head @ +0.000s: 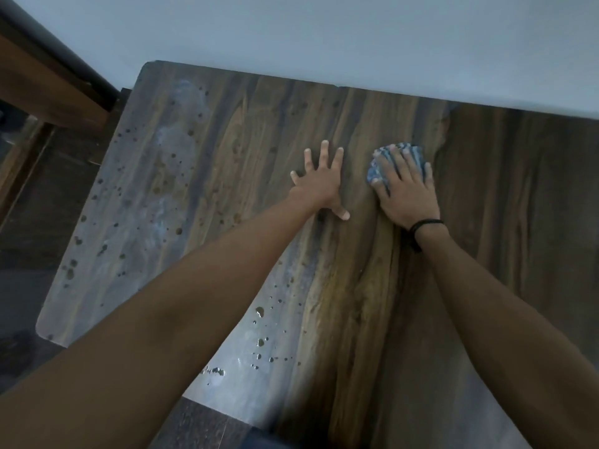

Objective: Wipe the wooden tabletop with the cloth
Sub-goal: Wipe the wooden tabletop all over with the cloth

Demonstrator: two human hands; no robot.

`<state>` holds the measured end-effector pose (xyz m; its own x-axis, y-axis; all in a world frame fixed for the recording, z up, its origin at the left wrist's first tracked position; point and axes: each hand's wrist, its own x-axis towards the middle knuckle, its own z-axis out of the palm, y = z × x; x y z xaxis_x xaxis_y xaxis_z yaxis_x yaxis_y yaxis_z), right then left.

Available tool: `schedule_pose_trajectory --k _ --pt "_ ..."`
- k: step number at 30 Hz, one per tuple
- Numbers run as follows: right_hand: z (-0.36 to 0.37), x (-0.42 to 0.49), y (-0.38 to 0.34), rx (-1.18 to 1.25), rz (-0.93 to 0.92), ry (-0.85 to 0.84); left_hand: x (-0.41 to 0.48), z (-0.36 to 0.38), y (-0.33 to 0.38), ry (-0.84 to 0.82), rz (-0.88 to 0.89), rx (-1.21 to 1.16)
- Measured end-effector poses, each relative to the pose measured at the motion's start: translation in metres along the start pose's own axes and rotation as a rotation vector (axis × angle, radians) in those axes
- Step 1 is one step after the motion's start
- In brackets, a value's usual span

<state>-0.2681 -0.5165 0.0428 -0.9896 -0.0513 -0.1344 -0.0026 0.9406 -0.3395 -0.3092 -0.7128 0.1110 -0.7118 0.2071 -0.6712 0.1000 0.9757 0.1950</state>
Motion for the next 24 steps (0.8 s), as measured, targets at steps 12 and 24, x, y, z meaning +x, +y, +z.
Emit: schedule_pose_trajectory --k 12,24 --pt "-0.009 0.023 0.01 0.071 0.222 0.065 0.024 -0.006 -0.004 -0.034 -0.004 -0.024" --pt "-0.001 0.007 0.002 0.041 0.165 0.051 0.024 -0.005 -0.002 -0.027 0.006 -0.026"
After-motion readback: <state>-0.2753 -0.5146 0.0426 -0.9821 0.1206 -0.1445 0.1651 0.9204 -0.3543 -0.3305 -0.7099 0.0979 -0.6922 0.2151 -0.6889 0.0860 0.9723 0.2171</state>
